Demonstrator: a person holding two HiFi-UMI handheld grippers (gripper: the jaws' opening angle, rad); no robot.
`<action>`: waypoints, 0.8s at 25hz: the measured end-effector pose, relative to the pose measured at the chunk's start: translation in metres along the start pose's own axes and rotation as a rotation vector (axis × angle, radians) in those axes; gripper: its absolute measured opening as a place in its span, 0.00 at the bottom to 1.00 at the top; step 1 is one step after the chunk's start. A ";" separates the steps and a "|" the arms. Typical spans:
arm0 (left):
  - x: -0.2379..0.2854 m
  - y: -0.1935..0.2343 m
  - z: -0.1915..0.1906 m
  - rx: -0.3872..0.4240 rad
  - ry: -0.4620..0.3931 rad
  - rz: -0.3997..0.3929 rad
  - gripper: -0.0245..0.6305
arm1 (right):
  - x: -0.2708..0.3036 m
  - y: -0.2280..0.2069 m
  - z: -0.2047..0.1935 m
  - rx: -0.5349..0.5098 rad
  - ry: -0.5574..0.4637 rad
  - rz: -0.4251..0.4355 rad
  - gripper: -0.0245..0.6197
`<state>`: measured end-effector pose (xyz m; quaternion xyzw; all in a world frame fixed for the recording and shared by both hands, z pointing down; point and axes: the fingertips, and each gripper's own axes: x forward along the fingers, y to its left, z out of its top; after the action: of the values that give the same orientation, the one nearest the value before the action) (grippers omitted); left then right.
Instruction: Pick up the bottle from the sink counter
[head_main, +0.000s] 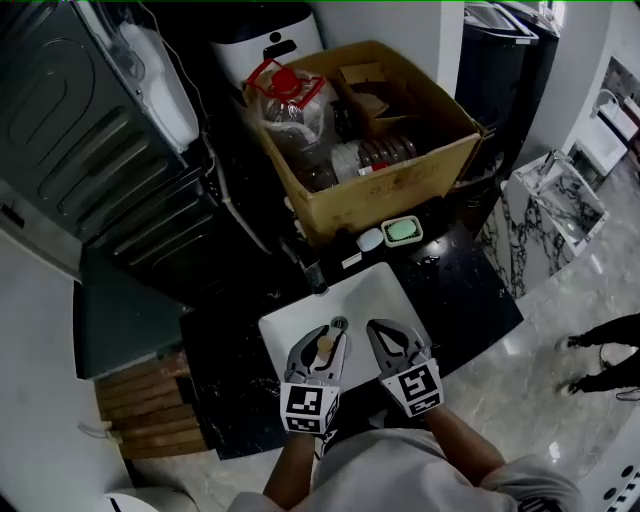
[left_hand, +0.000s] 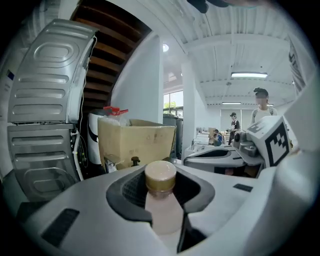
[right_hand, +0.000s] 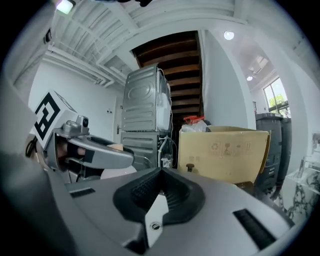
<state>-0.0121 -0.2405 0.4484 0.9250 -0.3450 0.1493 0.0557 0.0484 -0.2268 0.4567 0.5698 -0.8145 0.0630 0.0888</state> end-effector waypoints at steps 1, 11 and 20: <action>-0.001 0.000 0.006 0.005 -0.010 0.004 0.23 | -0.002 0.000 0.009 -0.005 -0.024 -0.002 0.05; -0.020 0.002 0.047 0.026 -0.120 0.070 0.23 | -0.020 -0.017 0.064 -0.033 -0.140 -0.053 0.05; -0.024 -0.001 0.051 0.053 -0.123 0.065 0.23 | -0.025 -0.017 0.073 -0.042 -0.179 -0.108 0.05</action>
<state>-0.0161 -0.2354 0.3921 0.9219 -0.3734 0.1028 0.0049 0.0672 -0.2248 0.3806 0.6144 -0.7883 -0.0100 0.0308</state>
